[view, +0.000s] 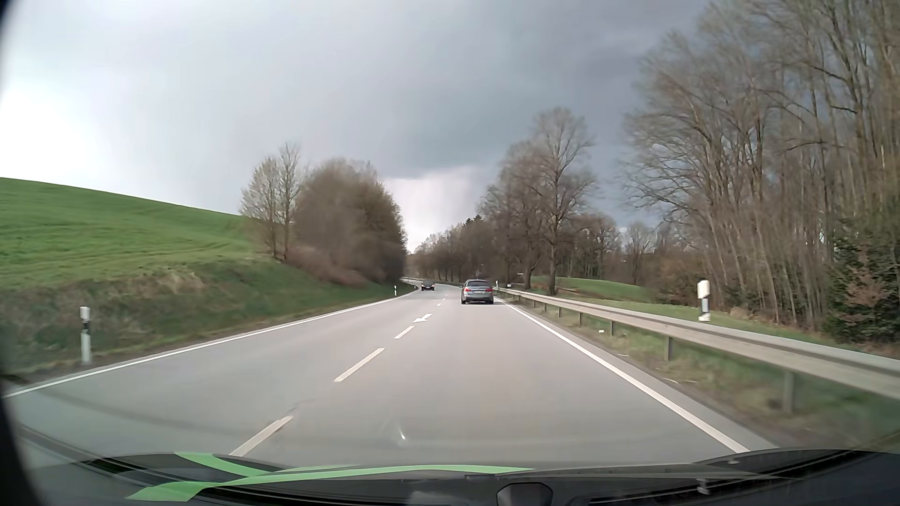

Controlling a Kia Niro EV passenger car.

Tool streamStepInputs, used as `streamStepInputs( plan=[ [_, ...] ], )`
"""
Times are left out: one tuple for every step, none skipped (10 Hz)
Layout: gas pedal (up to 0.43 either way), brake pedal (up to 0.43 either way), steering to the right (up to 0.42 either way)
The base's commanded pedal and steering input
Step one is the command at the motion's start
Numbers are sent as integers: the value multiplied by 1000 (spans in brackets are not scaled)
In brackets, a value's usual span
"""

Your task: Follow the waypoints while adhering to traffic rules and regulations

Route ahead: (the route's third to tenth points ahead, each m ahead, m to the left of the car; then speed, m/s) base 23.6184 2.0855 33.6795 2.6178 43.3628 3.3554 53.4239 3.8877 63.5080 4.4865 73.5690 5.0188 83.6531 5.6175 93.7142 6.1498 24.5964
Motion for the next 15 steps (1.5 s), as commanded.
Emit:
streamStepInputs(
  plan=[
    [39,0,-9],
    [20,0,-9],
    [0,0,-9],
    [0,0,-8],
    [0,0,-8],
    [0,0,-8],
    [0,0,-8],
    [0,0,-8],
    [0,0,-8],
    [0,0,-8],
    [0,0,-8],
    [0,0,-8],
    [0,0,-8],
    [0,0,-8],
    [0,0,-8]
  ],
)
